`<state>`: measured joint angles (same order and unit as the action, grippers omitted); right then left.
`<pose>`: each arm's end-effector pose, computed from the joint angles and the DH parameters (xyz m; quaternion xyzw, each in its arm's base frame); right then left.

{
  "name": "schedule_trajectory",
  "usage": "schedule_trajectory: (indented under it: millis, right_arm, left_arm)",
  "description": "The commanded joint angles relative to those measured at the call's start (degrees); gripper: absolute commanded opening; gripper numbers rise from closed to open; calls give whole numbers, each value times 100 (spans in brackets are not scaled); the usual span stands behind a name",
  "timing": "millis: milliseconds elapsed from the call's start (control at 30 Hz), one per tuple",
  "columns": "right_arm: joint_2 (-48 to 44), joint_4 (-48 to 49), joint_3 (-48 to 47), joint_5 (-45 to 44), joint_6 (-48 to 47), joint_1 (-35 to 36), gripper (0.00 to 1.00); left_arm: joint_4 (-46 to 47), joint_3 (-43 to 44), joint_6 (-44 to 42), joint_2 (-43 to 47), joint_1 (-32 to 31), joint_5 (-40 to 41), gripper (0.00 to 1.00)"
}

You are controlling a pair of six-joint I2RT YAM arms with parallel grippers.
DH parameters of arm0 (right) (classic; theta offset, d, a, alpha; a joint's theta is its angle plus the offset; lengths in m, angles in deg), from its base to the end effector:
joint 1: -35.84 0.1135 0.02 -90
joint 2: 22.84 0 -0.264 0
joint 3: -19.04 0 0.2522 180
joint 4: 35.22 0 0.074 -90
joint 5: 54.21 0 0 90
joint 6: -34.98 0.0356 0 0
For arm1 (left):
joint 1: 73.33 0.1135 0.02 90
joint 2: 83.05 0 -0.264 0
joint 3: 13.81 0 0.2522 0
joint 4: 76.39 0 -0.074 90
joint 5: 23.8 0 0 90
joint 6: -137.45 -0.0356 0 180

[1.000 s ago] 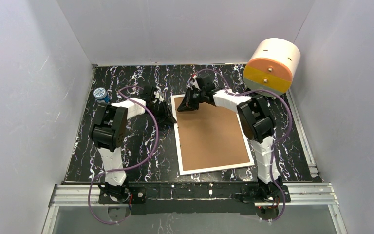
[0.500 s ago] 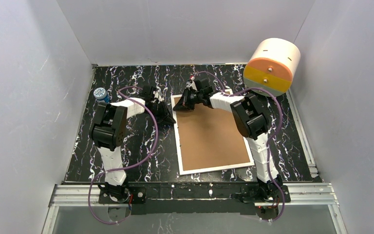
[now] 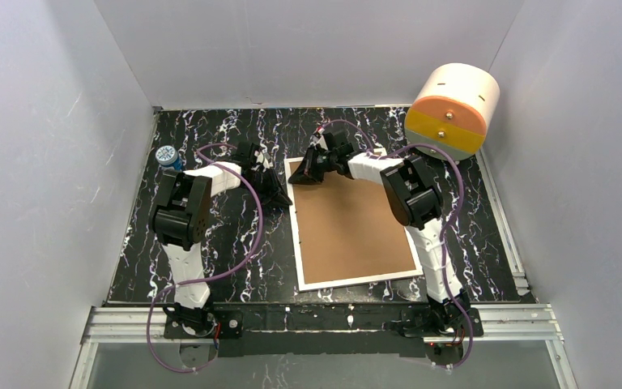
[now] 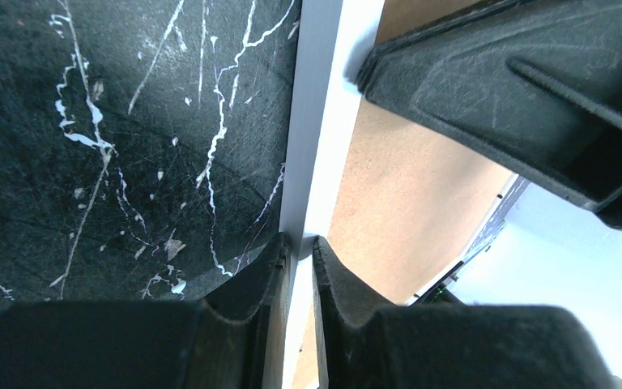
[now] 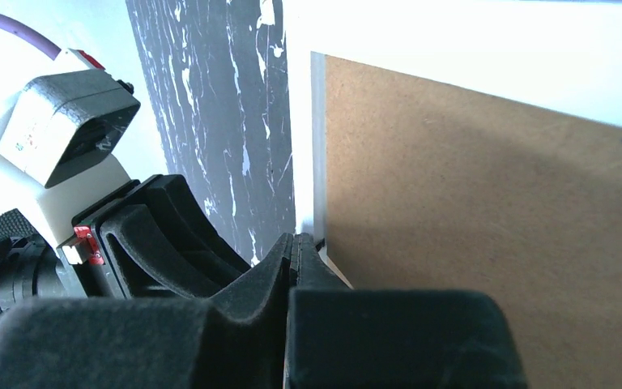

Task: Put the photo into the frame

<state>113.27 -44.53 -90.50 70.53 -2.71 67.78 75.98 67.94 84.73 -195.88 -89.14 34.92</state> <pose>0.4301 0.2920 0.1232 0.0166 0.8605 0.4884 0.1437 0.3728 -0.1248 0.1374 -0.1013 0.9246 -0.3483 0.1163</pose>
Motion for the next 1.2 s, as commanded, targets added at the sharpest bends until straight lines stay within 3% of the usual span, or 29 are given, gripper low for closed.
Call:
schedule_trajectory:
  millis: [0, 433, 1167]
  right_arm:
    - [96, -154, -45, -147, -120, -136, 6]
    - [286, -840, -28, -214, -600, -221, 4]
    - [540, -1840, 37, -1451, -607, -373, 2]
  left_arm:
    - [-665, -264, -282, -450, -63, 768, 10]
    - [-696, -220, -291, -467, -63, 781, 10]
    - [-731, -232, -326, -437, -68, 791, 9]
